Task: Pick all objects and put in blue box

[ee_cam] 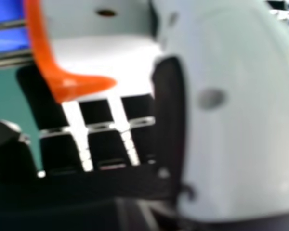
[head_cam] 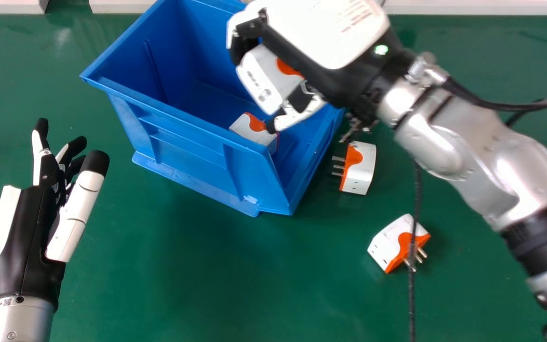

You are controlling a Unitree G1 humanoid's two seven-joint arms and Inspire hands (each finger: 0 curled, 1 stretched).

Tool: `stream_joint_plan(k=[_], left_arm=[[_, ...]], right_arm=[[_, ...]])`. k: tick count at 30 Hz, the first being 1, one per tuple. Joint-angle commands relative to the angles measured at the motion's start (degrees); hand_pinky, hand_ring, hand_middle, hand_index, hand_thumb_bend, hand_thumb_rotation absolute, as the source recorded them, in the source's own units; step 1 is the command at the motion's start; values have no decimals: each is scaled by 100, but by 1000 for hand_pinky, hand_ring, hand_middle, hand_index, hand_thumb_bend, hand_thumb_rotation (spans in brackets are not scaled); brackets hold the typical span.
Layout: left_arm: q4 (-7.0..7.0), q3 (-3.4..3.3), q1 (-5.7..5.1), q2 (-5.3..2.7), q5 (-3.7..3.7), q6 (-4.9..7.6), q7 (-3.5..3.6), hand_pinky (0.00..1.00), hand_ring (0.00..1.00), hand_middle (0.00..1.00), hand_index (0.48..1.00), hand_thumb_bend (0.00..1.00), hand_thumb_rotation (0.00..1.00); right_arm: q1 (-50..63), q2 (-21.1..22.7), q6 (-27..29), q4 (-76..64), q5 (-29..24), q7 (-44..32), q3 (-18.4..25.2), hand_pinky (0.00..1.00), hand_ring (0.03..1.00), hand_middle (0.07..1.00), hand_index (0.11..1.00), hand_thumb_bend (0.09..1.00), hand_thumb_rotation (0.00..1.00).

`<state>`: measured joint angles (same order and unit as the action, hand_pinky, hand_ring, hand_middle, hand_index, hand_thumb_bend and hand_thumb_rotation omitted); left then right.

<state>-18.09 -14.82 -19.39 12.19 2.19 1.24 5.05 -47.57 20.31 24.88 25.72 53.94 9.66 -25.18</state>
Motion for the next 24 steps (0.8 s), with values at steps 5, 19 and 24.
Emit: stream_joint_plan(k=[5,19,24], left_arm=[[-197,20,-29,-34,-6,-20,-32,868,919,942,919,777,923],[-211,42,-44,-27,94,-6,-74,869,915,939,919,774,924],[-229,43,-51,-25,111,0,-78,869,915,939,919,774,924]], right_arm=[[-716,-377,159,1352,252,1088,-421,52,93,160,475,493,153],[-1108,-258,-558,2225,1151,1156,-1434,882,951,950,916,668,301],[-1036,-191,-616,2057,1040,955,-1417,993,999,999,998,723,329]])
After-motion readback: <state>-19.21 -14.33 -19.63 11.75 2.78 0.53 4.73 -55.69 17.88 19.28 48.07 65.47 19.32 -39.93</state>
